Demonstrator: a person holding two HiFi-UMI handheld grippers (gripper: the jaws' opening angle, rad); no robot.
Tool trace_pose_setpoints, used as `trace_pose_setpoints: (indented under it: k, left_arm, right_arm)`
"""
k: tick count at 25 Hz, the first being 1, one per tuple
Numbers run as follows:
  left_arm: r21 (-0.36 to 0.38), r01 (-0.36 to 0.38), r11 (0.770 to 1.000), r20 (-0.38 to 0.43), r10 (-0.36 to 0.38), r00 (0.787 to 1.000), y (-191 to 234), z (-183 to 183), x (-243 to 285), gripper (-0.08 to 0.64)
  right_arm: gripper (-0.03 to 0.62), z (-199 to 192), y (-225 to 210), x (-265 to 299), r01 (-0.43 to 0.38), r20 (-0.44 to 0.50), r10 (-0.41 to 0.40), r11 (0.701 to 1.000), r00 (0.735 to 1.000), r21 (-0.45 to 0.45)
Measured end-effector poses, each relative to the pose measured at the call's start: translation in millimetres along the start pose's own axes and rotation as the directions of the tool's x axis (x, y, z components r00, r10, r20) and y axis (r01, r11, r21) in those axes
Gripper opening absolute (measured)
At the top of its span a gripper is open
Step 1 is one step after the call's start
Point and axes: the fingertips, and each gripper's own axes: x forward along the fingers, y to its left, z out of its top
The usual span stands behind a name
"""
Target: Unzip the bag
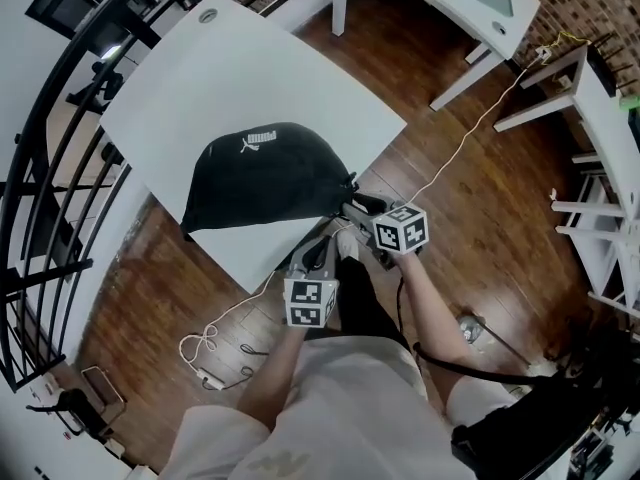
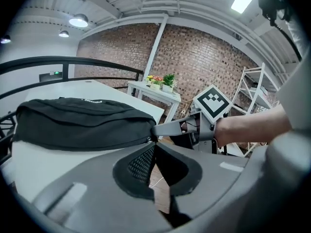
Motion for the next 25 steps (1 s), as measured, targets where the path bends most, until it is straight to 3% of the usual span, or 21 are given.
trace_pose_setpoints:
  k: [10, 16, 19, 23, 25]
  left_arm:
    - [-0.035, 0.020, 0.999, -0.068, -0.023, 0.997, 3.4, -20.4, 14.1, 0.019]
    - [-0.142, 0.100, 0.985, -0.085, -0.113, 0.990, -10.6, -21.7, 28.2, 0.184]
    - [-0.237, 0.074, 0.969, -0.054, -0.089, 0.995, -6.4, -13.1, 35.0, 0.210]
    - [-0.374, 0.064, 0.925, -0.020, -0.077, 0.997, 1.1, -5.0, 45.0, 0.214]
    - [-0.421, 0.059, 0.905, -0.023, -0.076, 0.997, 3.9, -4.3, 48.9, 0.177]
  right_arm:
    - [0.061, -9.1, -0.7, 15.3, 0.012, -0.092, -0.016, 0.999, 0.996, -0.041]
    - [0.057, 6.5, 16.1, -5.5, -0.031, -0.076, 0.034, 0.999, 0.997, 0.039]
    - [0.057, 13.6, 27.0, -13.0, -0.048, -0.075, 0.051, 0.998, 0.996, 0.040]
    - [0.057, 12.8, 32.2, -16.0, -0.054, -0.073, 0.057, 0.998, 0.996, 0.042]
    - [0.057, 12.0, 32.9, -15.8, -0.047, -0.074, 0.050, 0.998, 0.996, 0.040]
